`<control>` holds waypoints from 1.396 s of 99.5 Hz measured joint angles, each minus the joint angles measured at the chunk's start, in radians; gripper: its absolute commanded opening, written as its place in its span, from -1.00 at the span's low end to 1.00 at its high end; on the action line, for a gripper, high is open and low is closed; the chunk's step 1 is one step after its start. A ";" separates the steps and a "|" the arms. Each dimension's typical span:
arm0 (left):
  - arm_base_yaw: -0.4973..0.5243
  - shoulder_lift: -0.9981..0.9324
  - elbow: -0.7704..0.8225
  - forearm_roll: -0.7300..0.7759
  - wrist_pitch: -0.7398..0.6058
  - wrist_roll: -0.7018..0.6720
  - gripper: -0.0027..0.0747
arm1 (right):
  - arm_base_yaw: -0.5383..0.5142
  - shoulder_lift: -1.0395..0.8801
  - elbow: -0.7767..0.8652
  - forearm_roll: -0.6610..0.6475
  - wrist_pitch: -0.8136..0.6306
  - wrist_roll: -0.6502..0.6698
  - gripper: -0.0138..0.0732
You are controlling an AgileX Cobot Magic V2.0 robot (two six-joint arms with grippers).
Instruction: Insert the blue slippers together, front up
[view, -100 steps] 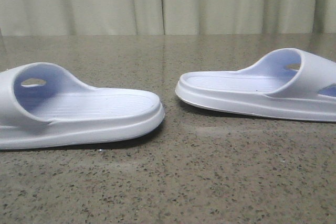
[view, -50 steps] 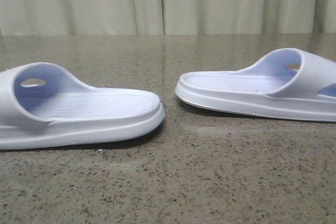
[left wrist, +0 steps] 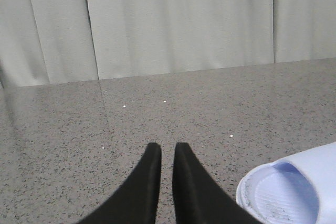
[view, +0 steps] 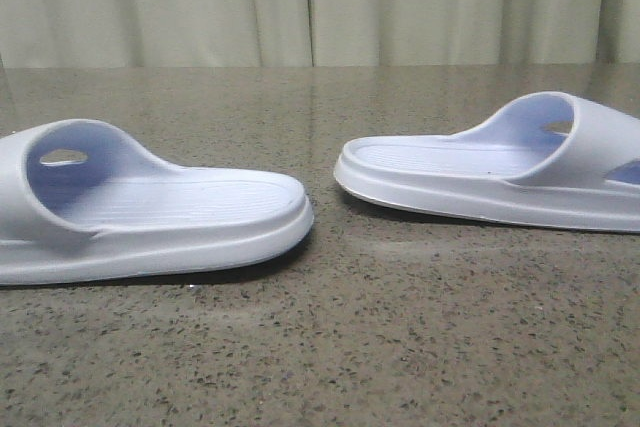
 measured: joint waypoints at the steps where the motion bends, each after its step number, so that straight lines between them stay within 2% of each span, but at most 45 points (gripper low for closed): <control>1: 0.000 0.000 0.000 0.000 0.000 0.000 -0.89 | 0.000 0.000 0.000 0.000 0.000 0.000 -0.93; 103: 0.000 0.000 0.000 0.000 0.000 0.000 -0.89 | 0.000 0.000 0.000 0.000 0.000 0.000 -0.93; 104: 0.000 0.000 0.000 0.000 0.000 0.000 -0.89 | 0.000 0.000 0.000 0.000 0.000 -0.103 -0.93; 105: 0.000 0.000 0.000 0.000 0.000 0.000 -0.89 | 0.000 0.000 0.000 0.000 0.000 0.000 -0.93; 139: 0.000 0.000 0.000 0.000 -0.010 0.000 -0.89 | 0.000 0.000 0.000 0.000 -0.062 0.000 -0.93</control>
